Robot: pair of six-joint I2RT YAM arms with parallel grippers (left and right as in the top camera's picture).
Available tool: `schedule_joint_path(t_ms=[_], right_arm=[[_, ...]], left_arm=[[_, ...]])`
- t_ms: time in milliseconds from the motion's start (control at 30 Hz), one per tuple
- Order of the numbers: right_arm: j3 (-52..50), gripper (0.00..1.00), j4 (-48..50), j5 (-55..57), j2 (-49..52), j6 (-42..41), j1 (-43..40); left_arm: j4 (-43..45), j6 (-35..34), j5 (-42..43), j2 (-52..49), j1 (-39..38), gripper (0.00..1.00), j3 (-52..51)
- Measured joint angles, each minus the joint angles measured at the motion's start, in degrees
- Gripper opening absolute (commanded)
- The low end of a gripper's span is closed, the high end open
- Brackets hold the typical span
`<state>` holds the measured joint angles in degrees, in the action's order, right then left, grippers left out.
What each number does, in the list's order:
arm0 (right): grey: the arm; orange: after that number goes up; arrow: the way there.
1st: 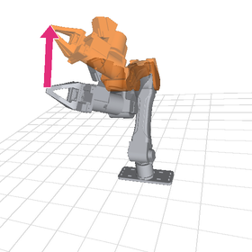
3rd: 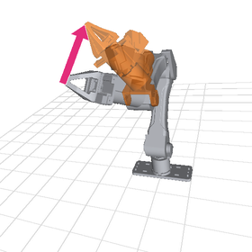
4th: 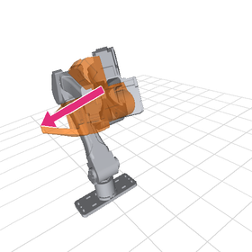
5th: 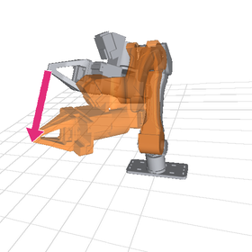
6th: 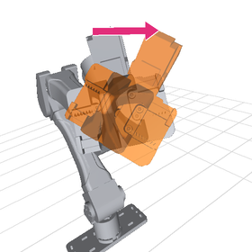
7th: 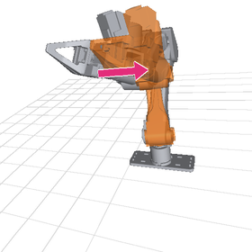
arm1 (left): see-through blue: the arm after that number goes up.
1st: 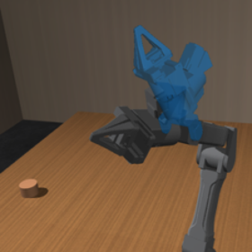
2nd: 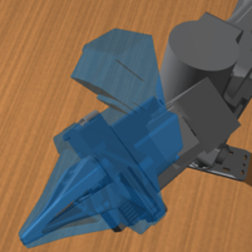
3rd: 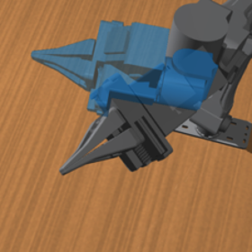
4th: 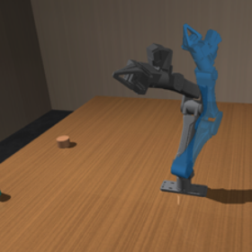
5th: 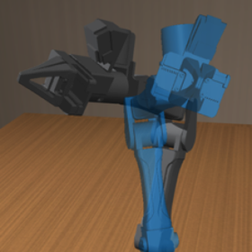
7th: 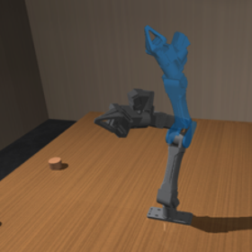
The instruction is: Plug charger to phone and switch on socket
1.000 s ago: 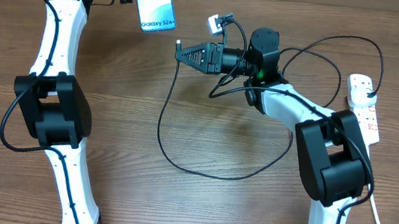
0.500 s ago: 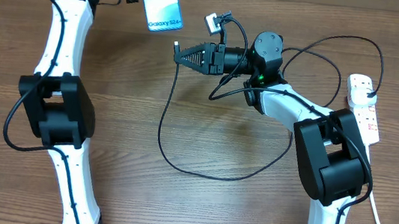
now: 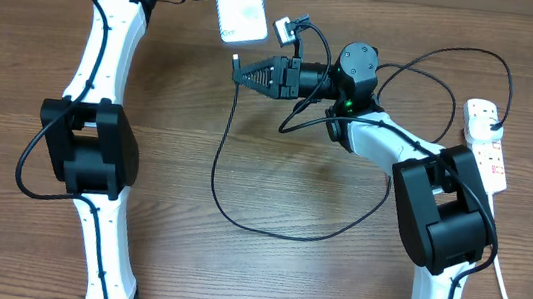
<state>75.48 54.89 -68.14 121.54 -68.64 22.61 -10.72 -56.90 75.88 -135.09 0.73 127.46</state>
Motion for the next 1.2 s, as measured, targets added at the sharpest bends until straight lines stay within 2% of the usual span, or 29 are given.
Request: schedule_joint_path(t_ms=[1200], right_arm=[[0.0, 0.04, 1.1, 2.1, 0.0, -0.2, -0.9]], left_arm=[[0.5, 1.6, 4.0, 0.0, -0.8, 0.04, 0.0]])
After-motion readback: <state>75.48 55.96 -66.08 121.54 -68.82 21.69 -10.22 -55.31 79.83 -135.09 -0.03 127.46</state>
